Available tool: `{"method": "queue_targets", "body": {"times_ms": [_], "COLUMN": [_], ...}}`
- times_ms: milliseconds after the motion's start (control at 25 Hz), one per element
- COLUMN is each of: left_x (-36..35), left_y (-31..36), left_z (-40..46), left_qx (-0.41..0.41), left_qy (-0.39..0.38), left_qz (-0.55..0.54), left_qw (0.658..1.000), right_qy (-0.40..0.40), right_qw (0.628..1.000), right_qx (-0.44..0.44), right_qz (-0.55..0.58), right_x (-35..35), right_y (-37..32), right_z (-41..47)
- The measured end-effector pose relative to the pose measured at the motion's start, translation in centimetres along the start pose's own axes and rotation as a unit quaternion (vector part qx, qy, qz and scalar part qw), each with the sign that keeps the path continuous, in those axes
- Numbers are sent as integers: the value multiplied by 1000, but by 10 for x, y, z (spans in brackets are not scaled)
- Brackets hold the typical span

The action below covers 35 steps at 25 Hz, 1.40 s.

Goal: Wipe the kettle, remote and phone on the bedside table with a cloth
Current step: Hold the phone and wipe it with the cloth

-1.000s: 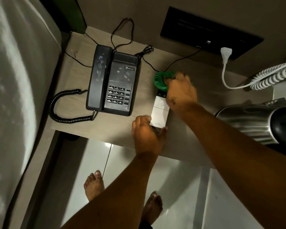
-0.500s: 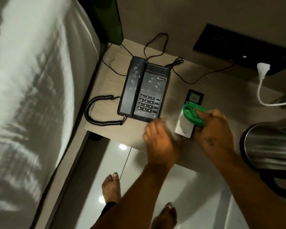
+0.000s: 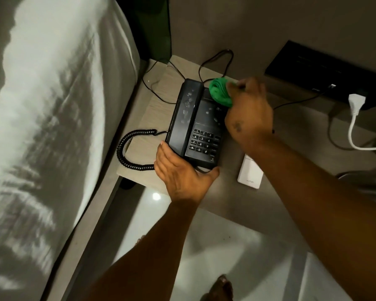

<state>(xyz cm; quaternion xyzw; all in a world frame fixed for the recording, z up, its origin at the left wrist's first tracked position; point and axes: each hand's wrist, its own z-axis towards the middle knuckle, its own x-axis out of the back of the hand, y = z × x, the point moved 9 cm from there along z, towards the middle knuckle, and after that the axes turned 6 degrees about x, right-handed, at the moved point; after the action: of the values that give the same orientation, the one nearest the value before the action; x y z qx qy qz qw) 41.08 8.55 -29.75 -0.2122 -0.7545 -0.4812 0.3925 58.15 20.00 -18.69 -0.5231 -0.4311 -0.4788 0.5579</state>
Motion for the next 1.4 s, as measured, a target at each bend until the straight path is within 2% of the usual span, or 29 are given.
{"method": "queue_targets", "body": {"times_ms": [80,200,280,400,480,640,720,880,1000,1120,1240,1320,1400], "left_x": [-4,-2,-3,-4,-1,-1,-2,-4,-2,-2,-3,-4,-4], "left_y": [-14,-8,-10,-16,-16,-13,-13,-13,-12,-12,-12,-13,-12], "left_z": [16,14,12,13,14,13,12,13,14,13,13,13,13], "left_qx": [4,-21,-22,4,2,-20,-24,-21,-18,-22,-30,-31,-30], "left_qy": [-2,24,29,65,86,48,38,27,26,26,29,26,26], "left_qz": [-18,-9,-4,31,26,-5,5,17,12,13,21,25,25], "left_qw": [1000,999,999,997,996,999,999,999,999,999,999,999,999], "right_qy": [-14,-93,-78,-62,-66,-70,-96,-131,-164,-142,-157,-138,-111], "right_qw": [1000,995,997,992,992,997,994,979,964,957,971,979,983], "right_qx": [8,24,21,-24,4,33,29,109,179,236,154,83,52], "right_qz": [-13,-28,-10,106,106,-3,37,116,110,94,96,124,137], "right_x": [-16,-35,-37,-39,-41,-40,-44,-46,-44,-38,-49,-52,-50], "right_y": [-18,-21,-30,-49,-55,-23,-3,-6,-20,-23,-6,2,-2], "right_z": [34,45,19,-53,-79,-23,19,12,-47,-55,-4,26,26]}}
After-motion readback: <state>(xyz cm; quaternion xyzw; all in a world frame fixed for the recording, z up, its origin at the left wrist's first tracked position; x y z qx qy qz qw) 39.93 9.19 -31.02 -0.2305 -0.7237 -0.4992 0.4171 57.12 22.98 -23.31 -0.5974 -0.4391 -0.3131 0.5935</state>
